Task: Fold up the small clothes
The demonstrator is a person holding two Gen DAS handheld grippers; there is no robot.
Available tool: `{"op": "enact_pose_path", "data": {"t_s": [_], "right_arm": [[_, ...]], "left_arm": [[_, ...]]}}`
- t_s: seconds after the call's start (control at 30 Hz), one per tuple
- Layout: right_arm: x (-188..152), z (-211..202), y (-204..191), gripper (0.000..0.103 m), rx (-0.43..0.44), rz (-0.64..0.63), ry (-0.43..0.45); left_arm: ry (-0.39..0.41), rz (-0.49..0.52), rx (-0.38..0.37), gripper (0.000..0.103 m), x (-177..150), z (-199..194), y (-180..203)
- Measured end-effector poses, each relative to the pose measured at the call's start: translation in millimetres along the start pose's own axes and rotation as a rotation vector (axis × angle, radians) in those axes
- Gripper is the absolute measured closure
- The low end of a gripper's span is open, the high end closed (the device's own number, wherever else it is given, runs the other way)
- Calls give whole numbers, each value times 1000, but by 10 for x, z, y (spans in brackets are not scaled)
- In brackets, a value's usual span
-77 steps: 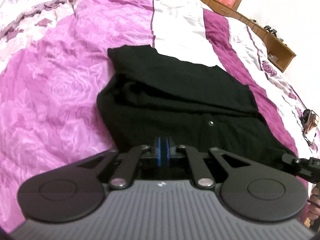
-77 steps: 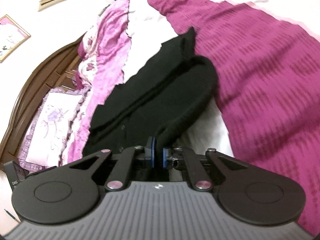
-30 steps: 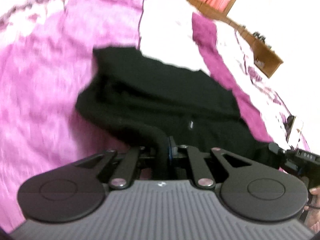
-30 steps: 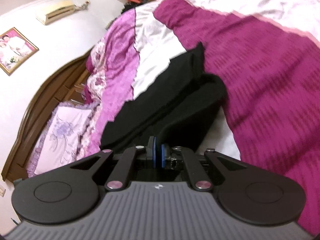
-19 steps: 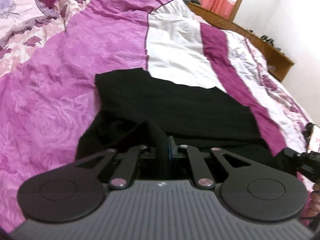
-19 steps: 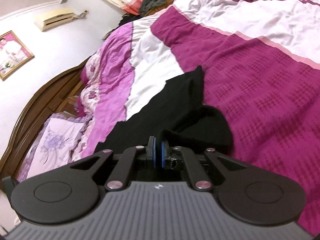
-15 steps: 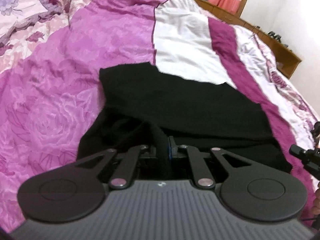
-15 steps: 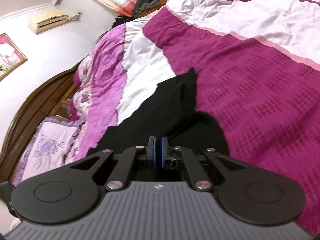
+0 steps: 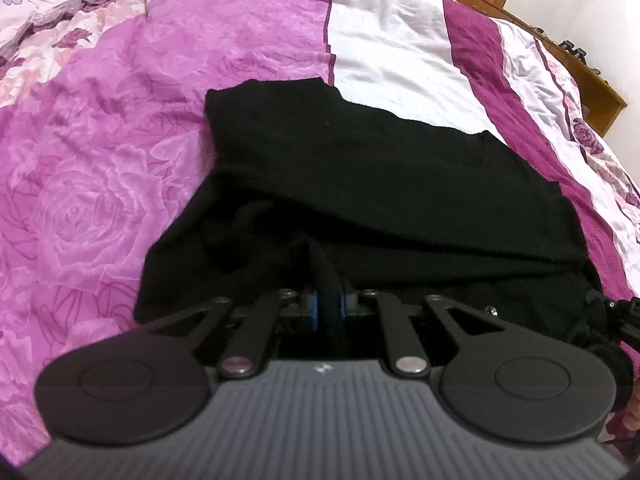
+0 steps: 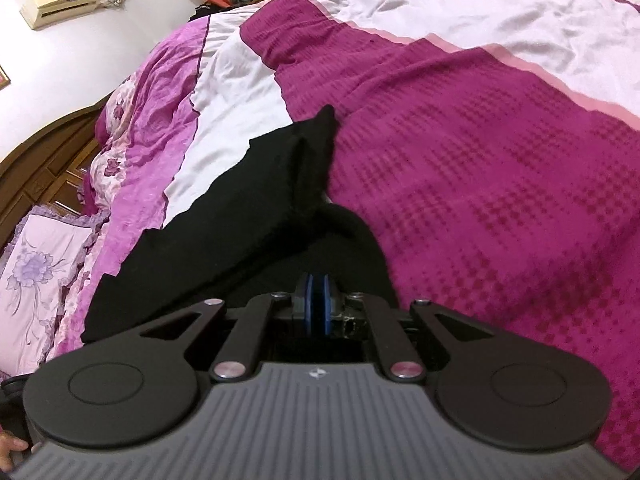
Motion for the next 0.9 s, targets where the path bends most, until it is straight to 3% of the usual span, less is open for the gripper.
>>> {"op": "enact_pose_path", "data": {"t_s": [0.13, 0.23, 0.3, 0.4, 0.6, 0.9], "right_arm": [[6, 6, -10, 96, -5, 4, -3], [18, -38, -47, 89, -4, -1, -4], [22, -91, -74, 82, -5, -3, -1], [25, -213, -95, 71, -10, -5, 9], [13, -470, -134, 59, 4, -5, 22], [-67, -813, -233, 55, 17, -14, 37]], "left_arm": [[-30, -48, -15, 90, 30, -31, -35], [-49, -83, -33, 88, 38, -85, -59], [-49, -96, -39, 67, 34, -143, -64], [-29, -88, -36, 55, 29, -265, -60], [-26, -89, -32, 55, -25, -449, -75], [-30, -104, -63, 55, -121, -648, -38]]}}
Point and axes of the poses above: each gripper's, at about its wrist camera, not at the fingertips, and z roughly the way its jaws point, y to its right, x to its top, the point moved 4 cm from there along z, roughly the way its jaws point, and after that the axes turned 1 degree about -z, right-handed, at the moved point
